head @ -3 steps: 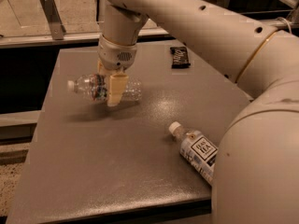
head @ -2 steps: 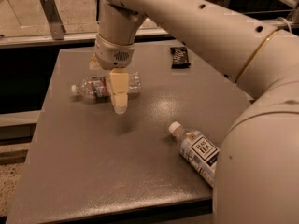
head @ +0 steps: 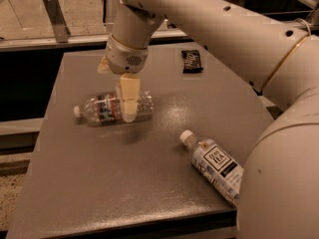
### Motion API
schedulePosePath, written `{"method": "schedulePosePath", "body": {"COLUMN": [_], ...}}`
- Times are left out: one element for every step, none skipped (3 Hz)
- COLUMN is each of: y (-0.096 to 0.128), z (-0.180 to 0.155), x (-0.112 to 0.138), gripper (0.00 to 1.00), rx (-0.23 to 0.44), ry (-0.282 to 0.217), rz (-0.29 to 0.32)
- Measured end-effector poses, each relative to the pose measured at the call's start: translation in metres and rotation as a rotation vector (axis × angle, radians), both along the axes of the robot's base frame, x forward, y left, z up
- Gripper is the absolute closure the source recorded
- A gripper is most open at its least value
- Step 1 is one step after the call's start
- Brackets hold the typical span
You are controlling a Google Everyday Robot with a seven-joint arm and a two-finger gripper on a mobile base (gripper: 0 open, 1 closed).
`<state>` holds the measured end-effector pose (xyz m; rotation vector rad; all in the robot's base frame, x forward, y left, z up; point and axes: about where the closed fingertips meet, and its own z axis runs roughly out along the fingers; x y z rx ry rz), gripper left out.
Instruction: Knock water bottle over
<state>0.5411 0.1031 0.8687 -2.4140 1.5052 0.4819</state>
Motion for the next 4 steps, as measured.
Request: {"method": "schedulePosePath", "body": {"y": [-0.019, -0.073, -0.124, -0.16], "z": [0.009, 0.034, 0.062, 0.084], "x": [0.014, 0.04, 0.06, 0.068], "gripper": [0.0, 0.0, 0.0, 0.0], "rx": [0.139, 0.319, 0.432, 0.518], "ry": [0.006, -0.021, -0.074, -0.113], "rz": [-0.065, -0.191, -0.289, -0.36]}}
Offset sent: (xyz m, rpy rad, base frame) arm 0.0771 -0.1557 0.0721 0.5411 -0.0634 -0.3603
